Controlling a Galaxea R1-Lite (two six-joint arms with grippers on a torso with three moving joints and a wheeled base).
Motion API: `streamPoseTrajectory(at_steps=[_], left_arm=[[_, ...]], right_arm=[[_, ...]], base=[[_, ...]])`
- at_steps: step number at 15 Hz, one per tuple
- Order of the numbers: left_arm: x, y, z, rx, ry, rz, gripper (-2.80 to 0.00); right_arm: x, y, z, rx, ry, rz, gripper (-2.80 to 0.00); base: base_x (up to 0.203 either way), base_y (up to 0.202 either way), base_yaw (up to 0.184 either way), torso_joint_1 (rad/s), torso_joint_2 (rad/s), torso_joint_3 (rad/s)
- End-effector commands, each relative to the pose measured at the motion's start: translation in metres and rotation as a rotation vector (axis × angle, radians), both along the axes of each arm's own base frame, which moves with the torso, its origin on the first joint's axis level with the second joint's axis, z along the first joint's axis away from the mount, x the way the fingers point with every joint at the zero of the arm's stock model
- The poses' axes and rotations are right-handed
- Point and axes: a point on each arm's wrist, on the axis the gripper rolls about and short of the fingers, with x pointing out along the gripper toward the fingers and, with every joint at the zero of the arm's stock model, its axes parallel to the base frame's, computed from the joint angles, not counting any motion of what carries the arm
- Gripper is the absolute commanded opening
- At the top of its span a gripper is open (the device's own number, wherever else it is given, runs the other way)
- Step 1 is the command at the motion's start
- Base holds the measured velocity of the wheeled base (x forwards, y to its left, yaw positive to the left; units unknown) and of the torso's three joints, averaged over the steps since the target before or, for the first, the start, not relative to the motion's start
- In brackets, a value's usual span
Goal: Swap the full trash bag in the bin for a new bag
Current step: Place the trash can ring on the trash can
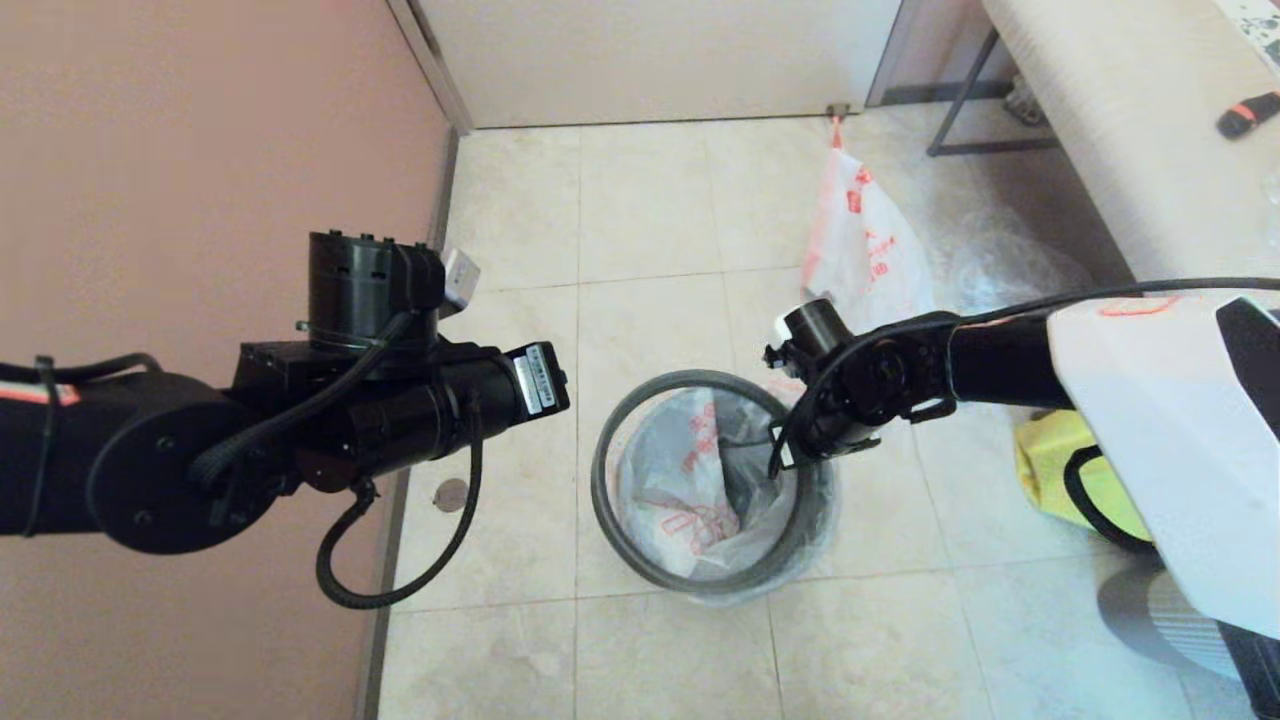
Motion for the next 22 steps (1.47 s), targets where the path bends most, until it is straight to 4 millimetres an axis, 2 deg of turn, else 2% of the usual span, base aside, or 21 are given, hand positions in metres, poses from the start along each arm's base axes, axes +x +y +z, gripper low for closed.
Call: streamPoseTrajectory(at_steps=[1, 5, 8, 10, 17, 22], left_arm=[[0.000, 0.000, 0.000, -0.002, 0.001, 0.003, -2.80], [0.000, 0.000, 0.000, -0.002, 0.001, 0.003, -2.80], [0.000, 0.000, 0.000, -0.002, 0.001, 0.001, -2.80], [-0.001, 0.000, 0.001, -0.005, -0.003, 0.001, -2.80], [-0.001, 0.000, 0.001, -0.005, -0.003, 0.001, -2.80], [0.000, 0.000, -0.001, -0.002, 0.002, 0.001, -2.80]], right_arm=[[0.000, 0.003, -0.004, -0.011, 0.009, 0.006, -2.80], [-0.005, 0.011, -0.001, -0.018, -0.007, 0.020, -2.80], [-0.021, 0.011, 0.024, -0.006, -0.032, 0.029, -2.80], [-0.024, 0.008, 0.029, -0.018, -0.030, 0.019, -2.80], [-0.024, -0.004, 0.006, -0.084, 0.029, -0.021, -2.80], [-0.022, -0.006, 0.004, -0.083, 0.033, -0.025, -2.80]], base=[[0.000, 0.000, 0.000, 0.000, 0.00, 0.000], [0.000, 0.000, 0.000, 0.000, 0.00, 0.000], [0.000, 0.000, 0.000, 0.000, 0.00, 0.000], [0.000, 0.000, 0.000, 0.000, 0.00, 0.000], [0.000, 0.000, 0.000, 0.000, 0.00, 0.000], [0.000, 0.000, 0.000, 0.000, 0.00, 0.000]])
